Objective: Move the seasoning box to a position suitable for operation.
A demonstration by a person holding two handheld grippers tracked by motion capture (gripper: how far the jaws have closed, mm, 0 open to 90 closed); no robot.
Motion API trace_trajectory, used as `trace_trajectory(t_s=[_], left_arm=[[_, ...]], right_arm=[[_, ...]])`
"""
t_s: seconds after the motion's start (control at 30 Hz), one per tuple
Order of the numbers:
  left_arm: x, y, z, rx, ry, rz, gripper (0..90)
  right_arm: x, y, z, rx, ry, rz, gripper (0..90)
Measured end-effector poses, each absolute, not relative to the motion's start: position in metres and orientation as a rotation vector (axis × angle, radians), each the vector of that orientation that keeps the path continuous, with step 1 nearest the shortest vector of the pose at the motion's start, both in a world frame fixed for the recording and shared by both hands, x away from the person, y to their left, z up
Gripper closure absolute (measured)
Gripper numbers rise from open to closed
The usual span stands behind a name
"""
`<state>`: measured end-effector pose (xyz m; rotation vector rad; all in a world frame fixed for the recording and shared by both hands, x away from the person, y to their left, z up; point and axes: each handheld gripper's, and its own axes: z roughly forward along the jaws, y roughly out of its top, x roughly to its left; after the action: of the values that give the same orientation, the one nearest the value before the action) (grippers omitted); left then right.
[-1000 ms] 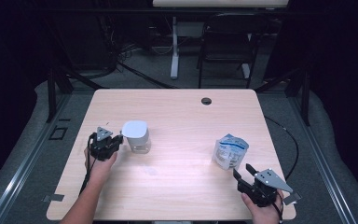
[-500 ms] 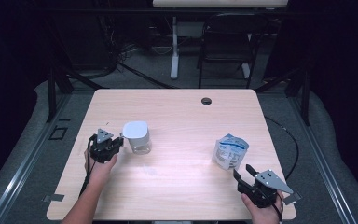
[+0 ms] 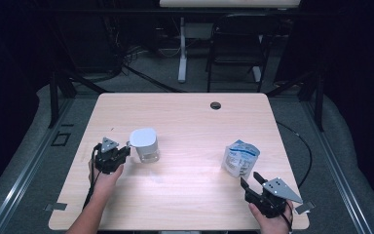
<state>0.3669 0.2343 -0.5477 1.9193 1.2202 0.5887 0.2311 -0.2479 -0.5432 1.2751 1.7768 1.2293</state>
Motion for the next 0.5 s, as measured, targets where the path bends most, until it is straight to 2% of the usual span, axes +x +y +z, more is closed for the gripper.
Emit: trace_trajectory(t_s=[0.5], left_arm=[[0.35,0.226,-0.548,1.93,1.182,0.564,83.5]], right_arm=[[0.23,-0.24,-0.548,1.265,1.808,1.233,47.7]])
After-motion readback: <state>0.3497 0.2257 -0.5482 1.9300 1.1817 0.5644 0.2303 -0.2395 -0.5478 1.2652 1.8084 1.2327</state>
